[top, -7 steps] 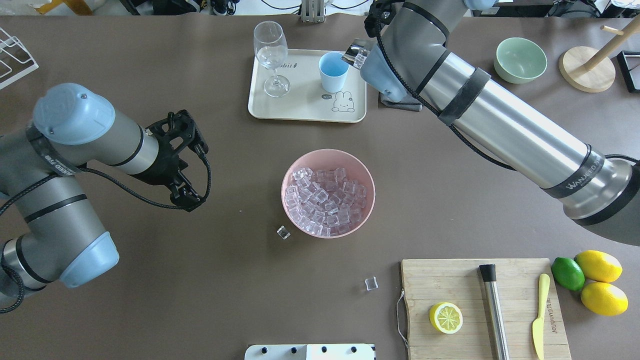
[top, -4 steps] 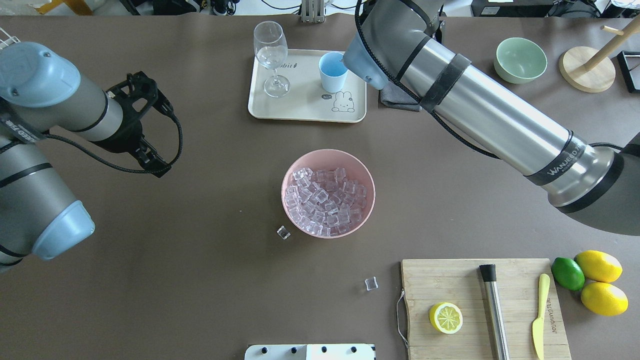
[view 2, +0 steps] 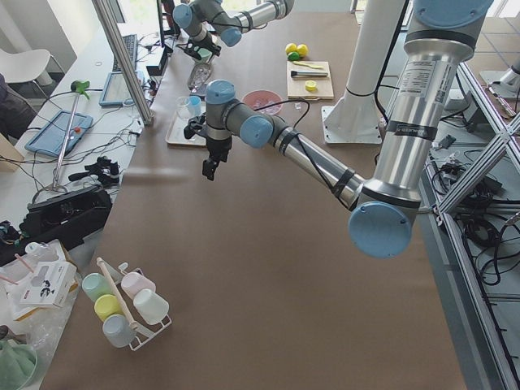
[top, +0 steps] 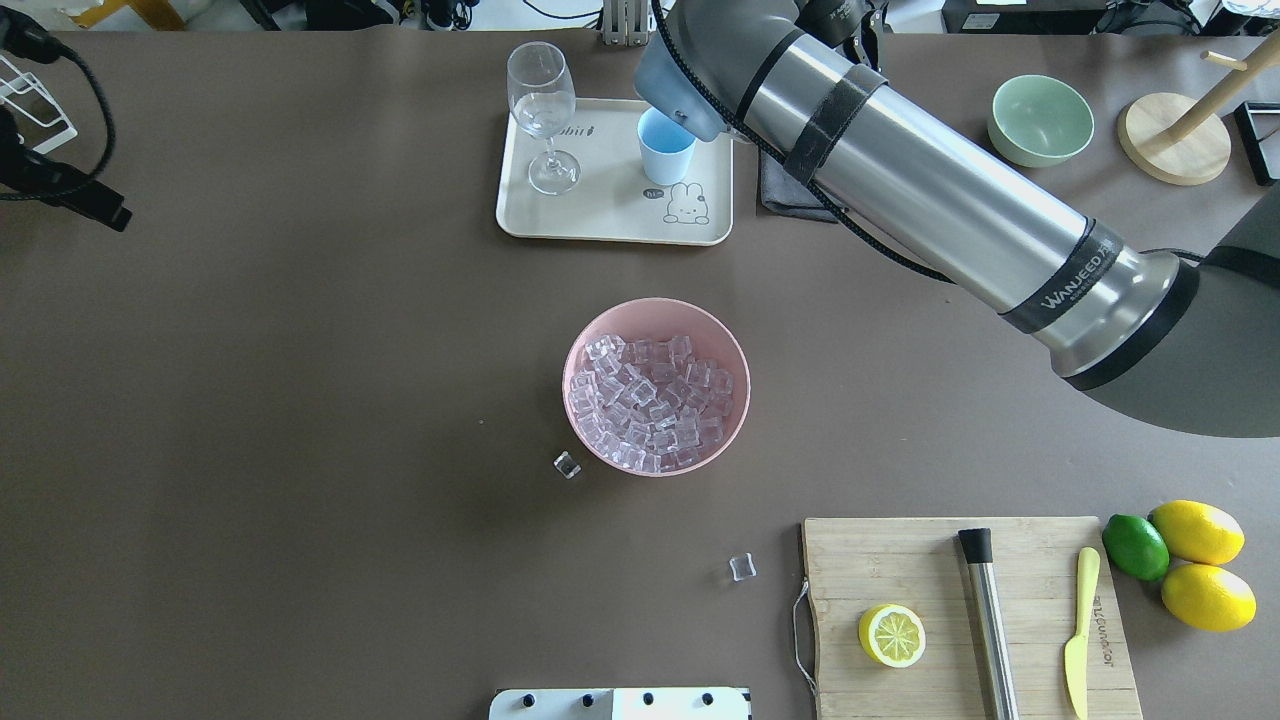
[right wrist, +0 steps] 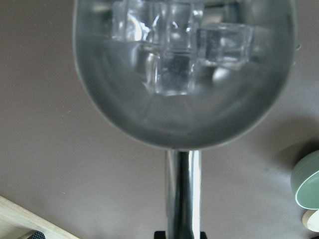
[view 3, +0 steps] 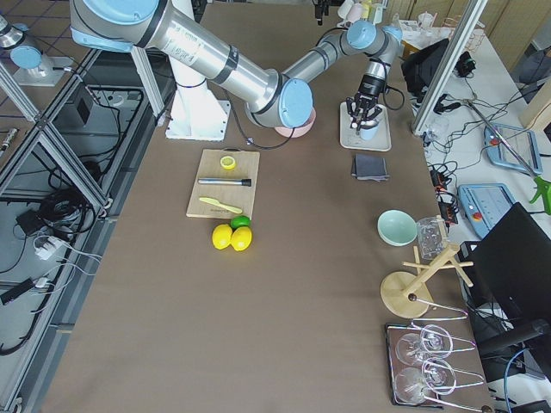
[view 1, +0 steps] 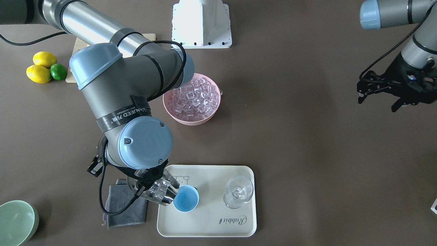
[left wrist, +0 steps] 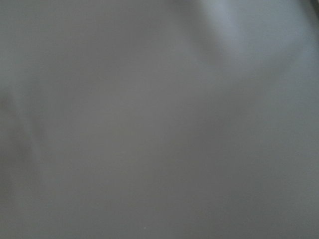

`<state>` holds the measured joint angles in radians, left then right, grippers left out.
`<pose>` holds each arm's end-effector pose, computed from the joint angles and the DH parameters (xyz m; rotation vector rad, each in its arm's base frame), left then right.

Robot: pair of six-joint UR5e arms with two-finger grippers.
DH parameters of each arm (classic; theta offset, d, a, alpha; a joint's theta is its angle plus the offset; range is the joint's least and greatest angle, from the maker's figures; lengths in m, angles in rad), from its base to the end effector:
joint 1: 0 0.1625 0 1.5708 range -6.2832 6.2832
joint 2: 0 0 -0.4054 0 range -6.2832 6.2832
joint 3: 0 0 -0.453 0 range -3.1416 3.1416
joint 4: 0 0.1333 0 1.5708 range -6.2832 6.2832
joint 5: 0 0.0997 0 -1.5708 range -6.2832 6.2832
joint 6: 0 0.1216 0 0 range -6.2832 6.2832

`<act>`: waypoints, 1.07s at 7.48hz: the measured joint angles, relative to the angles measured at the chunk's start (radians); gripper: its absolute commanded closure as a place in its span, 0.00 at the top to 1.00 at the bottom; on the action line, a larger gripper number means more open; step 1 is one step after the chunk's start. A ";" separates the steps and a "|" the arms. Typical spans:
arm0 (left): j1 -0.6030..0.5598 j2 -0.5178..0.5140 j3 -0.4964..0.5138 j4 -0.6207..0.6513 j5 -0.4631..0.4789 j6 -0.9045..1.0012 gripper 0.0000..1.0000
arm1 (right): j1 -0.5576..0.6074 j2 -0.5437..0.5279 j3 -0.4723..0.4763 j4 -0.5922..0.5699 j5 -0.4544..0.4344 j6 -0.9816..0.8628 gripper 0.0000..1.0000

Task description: Put ice in cup with scoop

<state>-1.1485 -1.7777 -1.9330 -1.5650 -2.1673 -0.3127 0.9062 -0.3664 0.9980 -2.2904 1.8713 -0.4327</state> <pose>0.1878 -0.5766 0.3470 0.3019 0.7395 0.2717 -0.4373 -0.7159 0.1647 -0.1276 -0.3027 -1.0748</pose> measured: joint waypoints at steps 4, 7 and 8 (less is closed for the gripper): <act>-0.250 0.119 0.143 -0.041 -0.062 0.065 0.99 | -0.016 0.052 -0.071 -0.027 -0.064 -0.028 0.00; -0.348 0.147 0.261 -0.085 -0.065 0.163 0.99 | -0.040 0.079 -0.090 -0.053 -0.125 -0.044 0.00; -0.368 0.164 0.278 -0.091 -0.067 0.167 0.99 | -0.043 0.085 -0.092 -0.061 -0.143 -0.057 0.00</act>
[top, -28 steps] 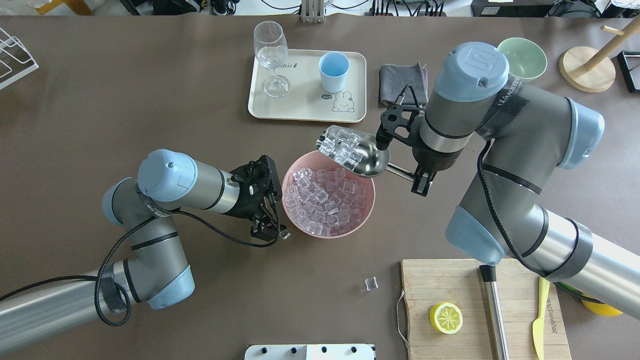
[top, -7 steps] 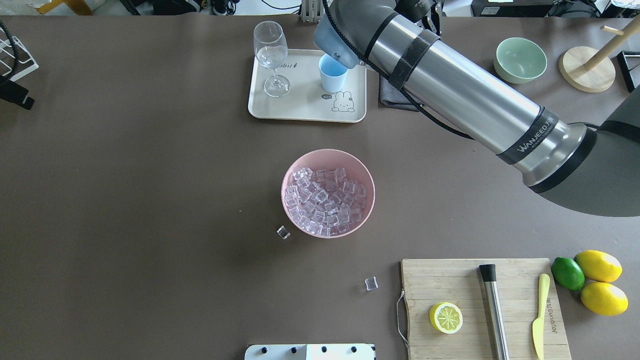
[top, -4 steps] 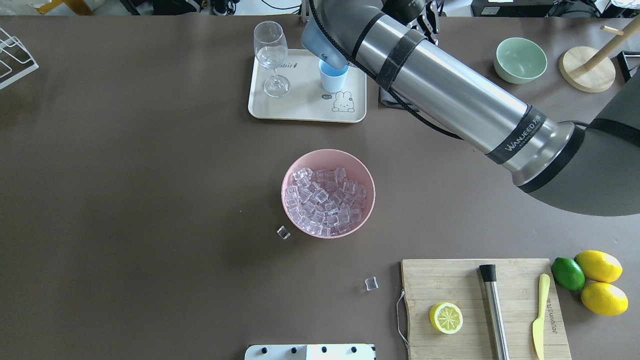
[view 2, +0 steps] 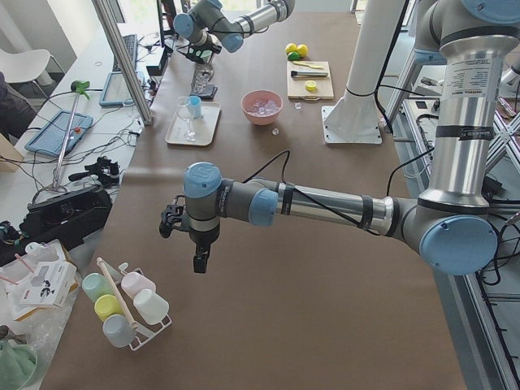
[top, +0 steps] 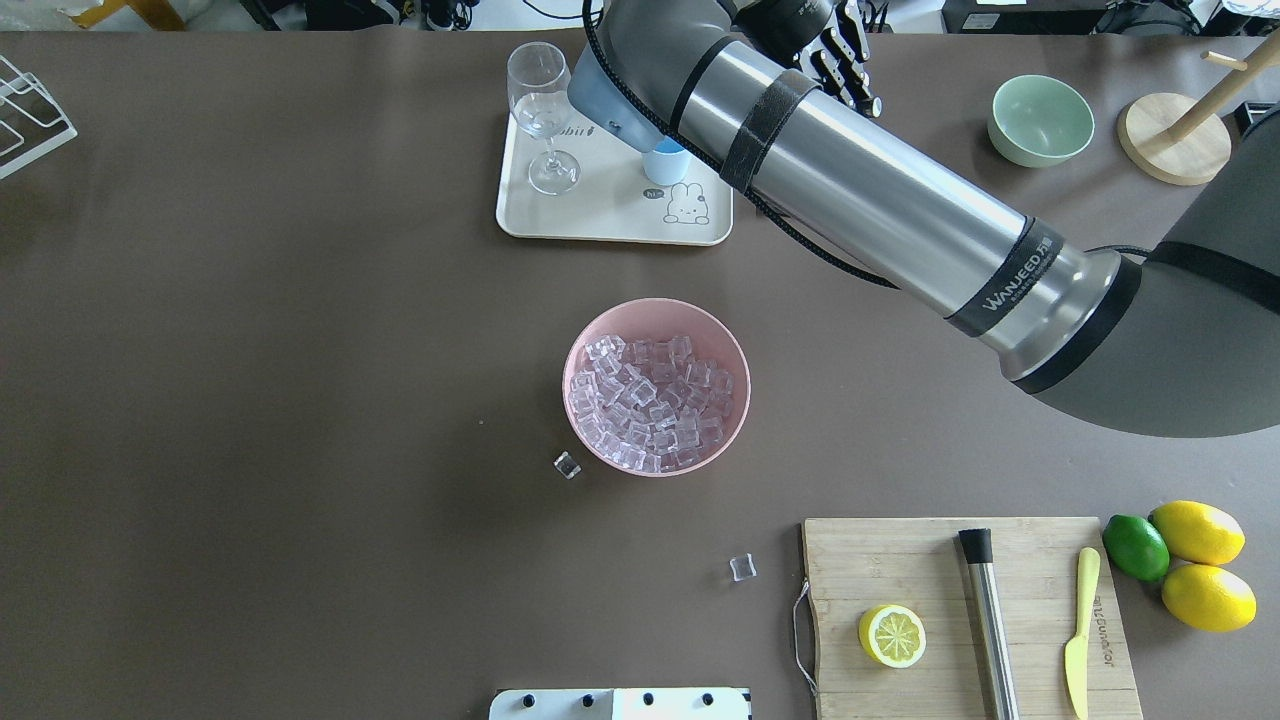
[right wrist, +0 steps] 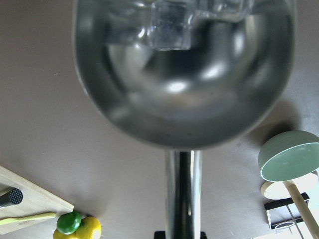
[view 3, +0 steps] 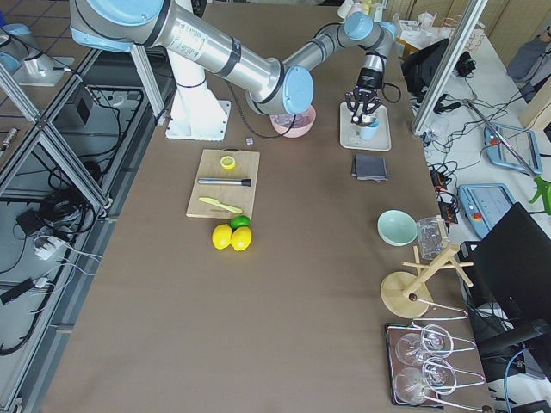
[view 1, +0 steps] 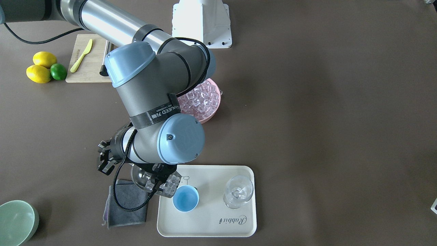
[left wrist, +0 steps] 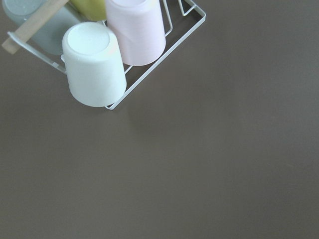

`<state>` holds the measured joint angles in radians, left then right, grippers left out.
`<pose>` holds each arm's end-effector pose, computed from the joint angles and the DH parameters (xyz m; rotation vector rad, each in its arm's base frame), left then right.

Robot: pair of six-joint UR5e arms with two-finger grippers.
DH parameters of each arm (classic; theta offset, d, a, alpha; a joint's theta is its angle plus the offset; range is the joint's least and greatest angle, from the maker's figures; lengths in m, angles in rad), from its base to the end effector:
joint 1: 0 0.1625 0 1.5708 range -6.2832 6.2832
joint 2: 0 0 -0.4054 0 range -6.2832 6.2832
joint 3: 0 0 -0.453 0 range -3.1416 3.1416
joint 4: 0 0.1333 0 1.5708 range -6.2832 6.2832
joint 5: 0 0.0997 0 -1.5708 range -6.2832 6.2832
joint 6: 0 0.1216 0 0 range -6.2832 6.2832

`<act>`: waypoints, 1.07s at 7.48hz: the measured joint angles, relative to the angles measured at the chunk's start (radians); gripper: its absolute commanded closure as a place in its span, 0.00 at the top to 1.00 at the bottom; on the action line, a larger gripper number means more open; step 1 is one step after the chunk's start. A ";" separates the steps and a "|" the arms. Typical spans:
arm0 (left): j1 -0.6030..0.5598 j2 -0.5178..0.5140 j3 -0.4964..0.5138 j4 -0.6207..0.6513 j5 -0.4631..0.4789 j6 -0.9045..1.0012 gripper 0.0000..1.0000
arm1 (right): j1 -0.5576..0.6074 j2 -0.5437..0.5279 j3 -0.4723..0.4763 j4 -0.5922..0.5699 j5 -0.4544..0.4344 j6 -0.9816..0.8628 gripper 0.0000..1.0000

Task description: Put ice in cup with scoop

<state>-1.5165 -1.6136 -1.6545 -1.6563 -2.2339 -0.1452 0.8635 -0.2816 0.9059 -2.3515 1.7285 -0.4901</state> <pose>-0.0266 -0.5867 0.5831 0.1373 0.6775 -0.0170 -0.4569 -0.7102 0.1445 -0.1827 -0.1480 -1.1799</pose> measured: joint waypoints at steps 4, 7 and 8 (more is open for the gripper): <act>-0.013 0.034 0.005 -0.014 -0.001 0.001 0.99 | 0.020 -0.001 -0.009 0.001 0.001 -0.006 0.00; -0.016 0.050 0.003 -0.015 -0.048 0.001 0.99 | 0.039 -0.009 -0.023 0.033 0.044 0.000 0.00; -0.017 0.061 0.005 -0.027 -0.063 0.001 0.99 | 0.039 -0.014 0.000 0.031 0.046 0.001 0.00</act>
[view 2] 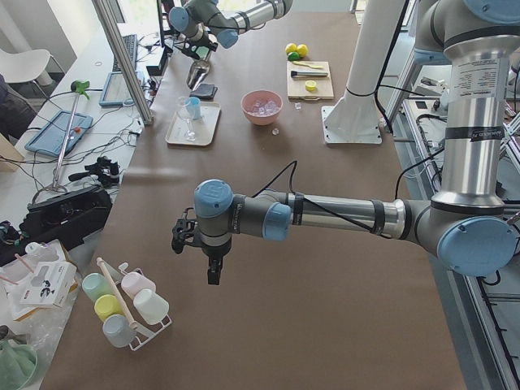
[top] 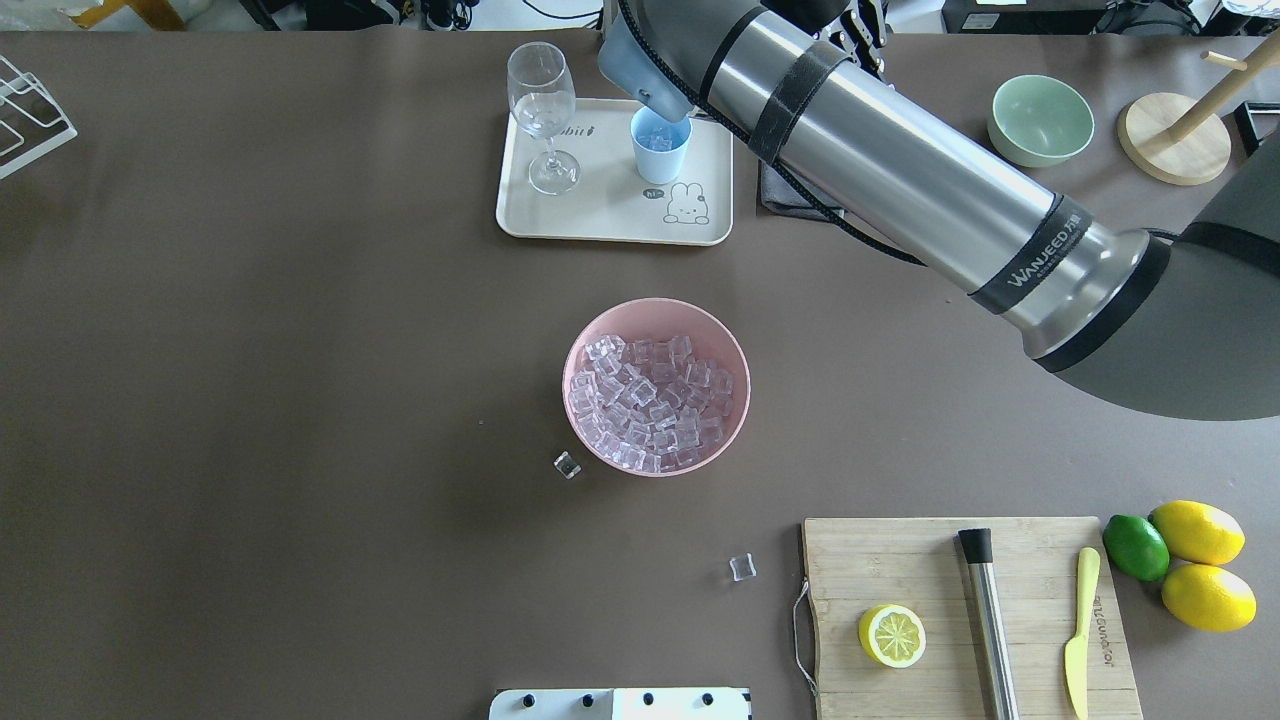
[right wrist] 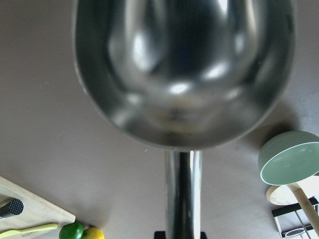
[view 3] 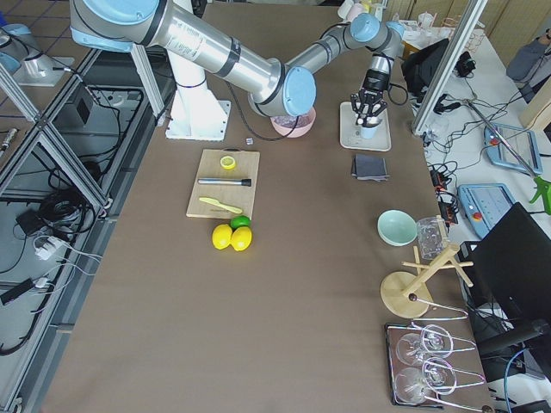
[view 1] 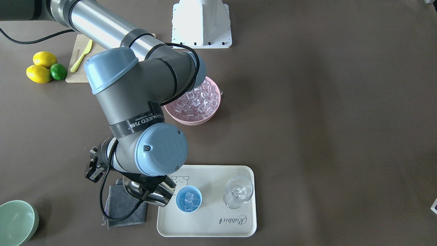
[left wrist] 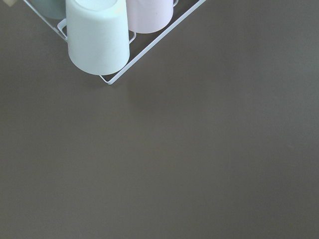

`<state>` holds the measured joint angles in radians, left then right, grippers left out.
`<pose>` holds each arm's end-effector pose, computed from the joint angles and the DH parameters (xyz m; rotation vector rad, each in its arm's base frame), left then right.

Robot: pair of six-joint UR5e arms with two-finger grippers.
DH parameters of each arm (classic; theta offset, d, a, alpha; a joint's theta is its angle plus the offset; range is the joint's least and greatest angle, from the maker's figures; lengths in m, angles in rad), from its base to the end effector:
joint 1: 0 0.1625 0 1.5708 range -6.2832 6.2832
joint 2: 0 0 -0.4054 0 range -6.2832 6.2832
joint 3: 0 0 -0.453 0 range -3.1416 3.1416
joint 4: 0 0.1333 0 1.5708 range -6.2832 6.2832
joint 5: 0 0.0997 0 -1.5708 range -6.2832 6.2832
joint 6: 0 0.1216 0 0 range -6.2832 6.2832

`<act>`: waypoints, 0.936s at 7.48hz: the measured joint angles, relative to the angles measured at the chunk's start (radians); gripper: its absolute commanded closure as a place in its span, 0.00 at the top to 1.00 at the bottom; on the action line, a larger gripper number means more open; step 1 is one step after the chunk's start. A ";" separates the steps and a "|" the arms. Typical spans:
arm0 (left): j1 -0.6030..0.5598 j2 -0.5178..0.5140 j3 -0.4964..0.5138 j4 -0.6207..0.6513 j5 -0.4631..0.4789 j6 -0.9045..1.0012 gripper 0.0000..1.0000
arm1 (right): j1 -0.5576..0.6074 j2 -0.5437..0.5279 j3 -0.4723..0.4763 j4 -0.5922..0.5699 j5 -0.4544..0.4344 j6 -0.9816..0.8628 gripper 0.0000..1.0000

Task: Put ice in cup with scoop
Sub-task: 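Carry the empty scoop back and lay it on the table with the right gripper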

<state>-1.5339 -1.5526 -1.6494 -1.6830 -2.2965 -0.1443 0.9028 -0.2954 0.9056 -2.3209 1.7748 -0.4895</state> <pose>-0.0320 -0.5602 0.6130 0.0988 0.7357 -0.0398 -0.4357 -0.7277 0.1528 -0.1659 -0.2012 -1.1371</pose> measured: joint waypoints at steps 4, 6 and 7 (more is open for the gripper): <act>0.000 0.027 0.004 -0.060 -0.048 0.000 0.99 | 0.070 -0.354 0.572 -0.063 0.075 0.017 0.00; 0.001 0.029 0.002 -0.057 -0.072 -0.004 0.99 | 0.142 -0.633 0.881 -0.061 0.188 0.249 0.00; 0.002 0.025 0.002 -0.056 -0.073 -0.006 0.99 | 0.176 -0.768 0.985 -0.049 0.253 0.429 0.00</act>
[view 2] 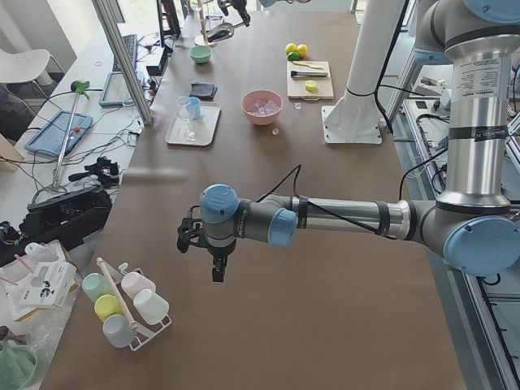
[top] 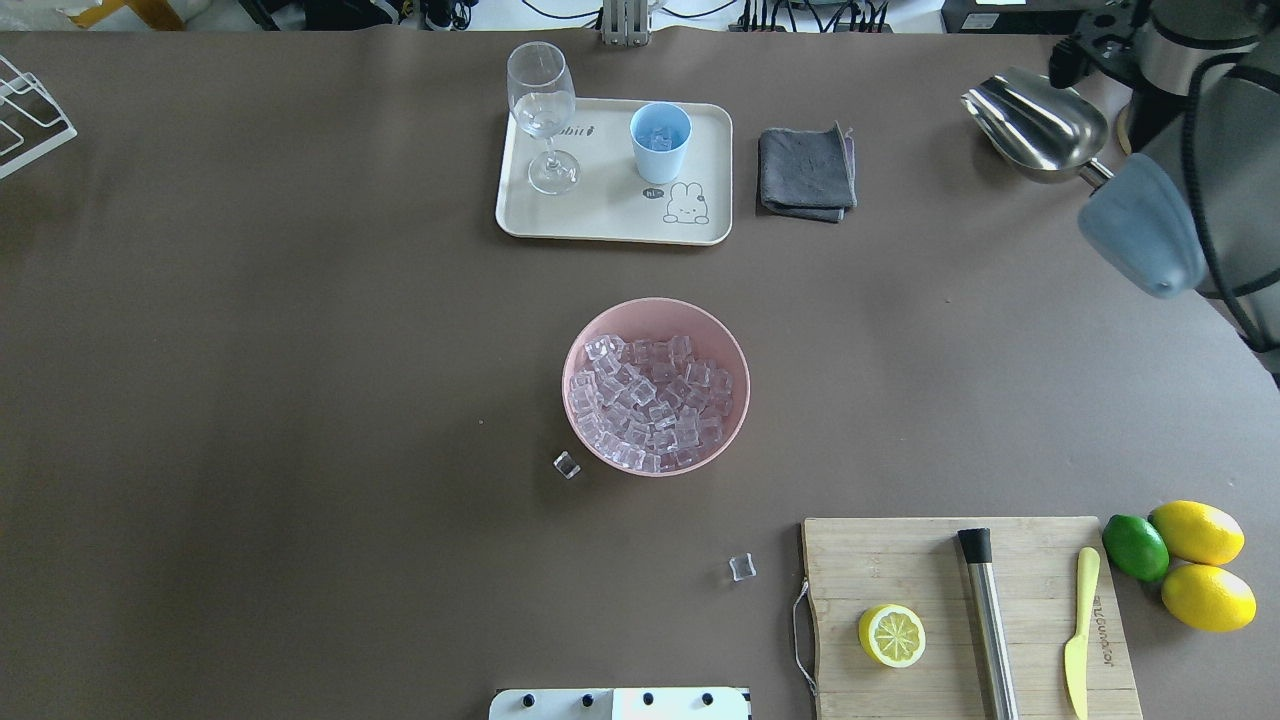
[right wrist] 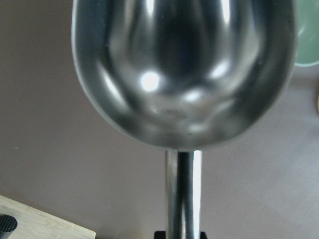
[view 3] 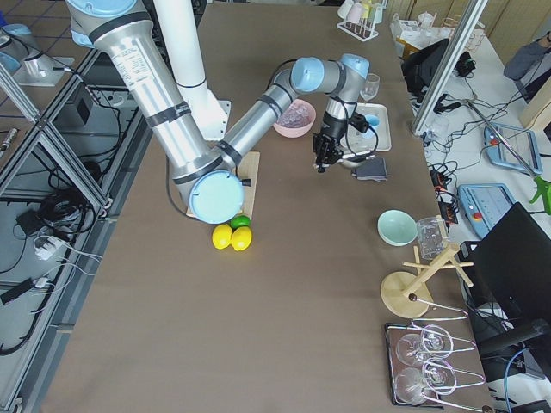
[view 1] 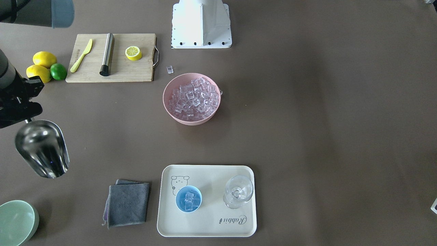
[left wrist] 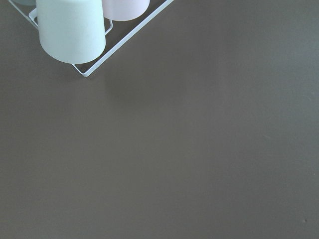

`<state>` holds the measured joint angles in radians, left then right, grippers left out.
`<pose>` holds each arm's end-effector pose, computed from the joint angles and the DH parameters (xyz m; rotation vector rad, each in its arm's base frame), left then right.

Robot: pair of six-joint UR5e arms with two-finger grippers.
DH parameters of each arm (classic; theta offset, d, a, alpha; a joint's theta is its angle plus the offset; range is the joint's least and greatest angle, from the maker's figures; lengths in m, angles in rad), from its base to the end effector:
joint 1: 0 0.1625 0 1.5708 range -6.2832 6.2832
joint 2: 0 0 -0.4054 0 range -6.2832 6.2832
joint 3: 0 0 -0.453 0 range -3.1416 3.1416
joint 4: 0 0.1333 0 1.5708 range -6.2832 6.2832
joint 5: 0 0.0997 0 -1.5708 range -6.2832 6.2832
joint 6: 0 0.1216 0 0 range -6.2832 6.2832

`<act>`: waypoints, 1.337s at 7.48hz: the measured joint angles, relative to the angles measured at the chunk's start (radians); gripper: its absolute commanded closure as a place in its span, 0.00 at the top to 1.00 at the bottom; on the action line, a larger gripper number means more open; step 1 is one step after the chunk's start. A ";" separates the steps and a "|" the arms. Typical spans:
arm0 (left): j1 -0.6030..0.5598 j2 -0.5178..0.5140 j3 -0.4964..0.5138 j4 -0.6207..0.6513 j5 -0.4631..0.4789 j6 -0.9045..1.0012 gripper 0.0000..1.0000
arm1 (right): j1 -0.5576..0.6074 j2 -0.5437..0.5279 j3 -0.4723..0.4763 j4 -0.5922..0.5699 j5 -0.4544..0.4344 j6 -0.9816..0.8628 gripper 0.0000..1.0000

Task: Put ice in cup with scoop
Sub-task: 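Carry the empty scoop back and lay it on the table with the right gripper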

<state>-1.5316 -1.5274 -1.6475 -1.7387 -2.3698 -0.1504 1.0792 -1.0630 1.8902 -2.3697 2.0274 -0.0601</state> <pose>-0.0246 -0.5512 0.6156 0.1141 0.8105 -0.0245 -0.2161 -0.5723 0.2896 -0.0715 -0.4578 -0.5484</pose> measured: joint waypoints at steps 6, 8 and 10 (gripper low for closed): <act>0.005 -0.006 0.003 -0.001 0.004 0.004 0.99 | 0.116 -0.602 -0.047 0.818 0.240 0.461 0.00; 0.024 -0.011 0.002 -0.002 0.004 0.005 0.99 | 0.106 -0.609 -0.126 0.888 0.245 0.464 0.00; 0.045 -0.016 0.005 -0.002 0.004 0.004 0.99 | 0.085 -0.598 -0.184 0.915 0.248 0.462 0.32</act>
<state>-1.4865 -1.5437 -1.6428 -1.7402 -2.3655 -0.1468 1.1644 -1.6614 1.7060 -1.4549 2.2754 0.4024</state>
